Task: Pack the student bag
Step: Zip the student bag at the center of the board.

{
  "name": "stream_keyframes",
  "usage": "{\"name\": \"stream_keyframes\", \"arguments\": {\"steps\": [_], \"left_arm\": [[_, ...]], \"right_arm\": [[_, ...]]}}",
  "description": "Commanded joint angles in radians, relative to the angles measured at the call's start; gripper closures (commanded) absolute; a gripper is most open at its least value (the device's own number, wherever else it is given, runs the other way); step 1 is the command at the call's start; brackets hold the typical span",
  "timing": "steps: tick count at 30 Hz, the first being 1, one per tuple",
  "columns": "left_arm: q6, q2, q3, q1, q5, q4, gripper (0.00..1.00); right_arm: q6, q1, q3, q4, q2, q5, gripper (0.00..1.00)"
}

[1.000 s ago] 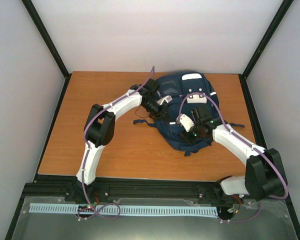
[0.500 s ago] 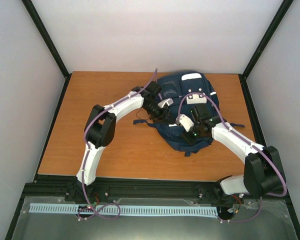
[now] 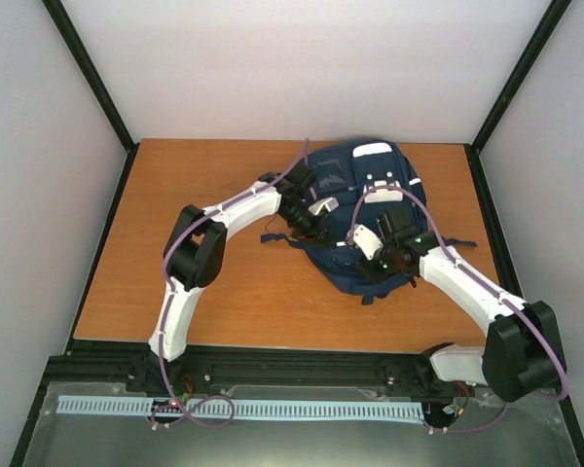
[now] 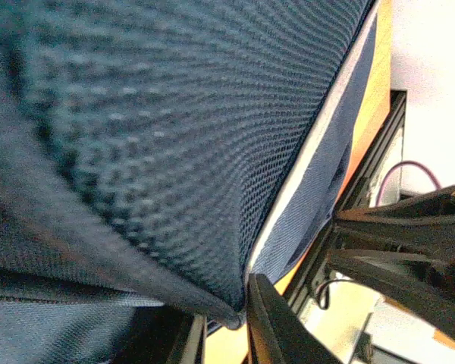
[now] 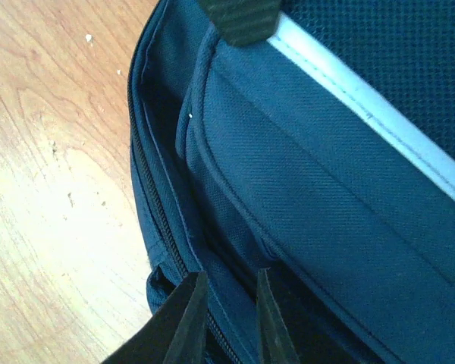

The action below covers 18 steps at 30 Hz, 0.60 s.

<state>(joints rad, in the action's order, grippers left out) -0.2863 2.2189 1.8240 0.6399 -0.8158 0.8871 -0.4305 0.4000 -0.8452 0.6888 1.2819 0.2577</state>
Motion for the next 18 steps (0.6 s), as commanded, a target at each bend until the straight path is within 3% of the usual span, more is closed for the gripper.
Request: {"name": "stream_keyframes", "arguments": {"steps": [1,4,18], "left_arm": [[0.009,0.001,0.046,0.018,-0.058,-0.007,0.91],[0.023,-0.002,0.066,0.019,-0.102,-0.013,0.99],[0.045,0.014,0.129,0.017,-0.183,-0.012,0.99]], "right_arm": [[-0.026,0.005,0.032,-0.006,-0.028,0.003,0.83],[-0.043,0.005,0.051,-0.012,-0.030,0.009,0.84],[-0.077,0.005,-0.020,-0.052,0.006,-0.089,0.80]]}}
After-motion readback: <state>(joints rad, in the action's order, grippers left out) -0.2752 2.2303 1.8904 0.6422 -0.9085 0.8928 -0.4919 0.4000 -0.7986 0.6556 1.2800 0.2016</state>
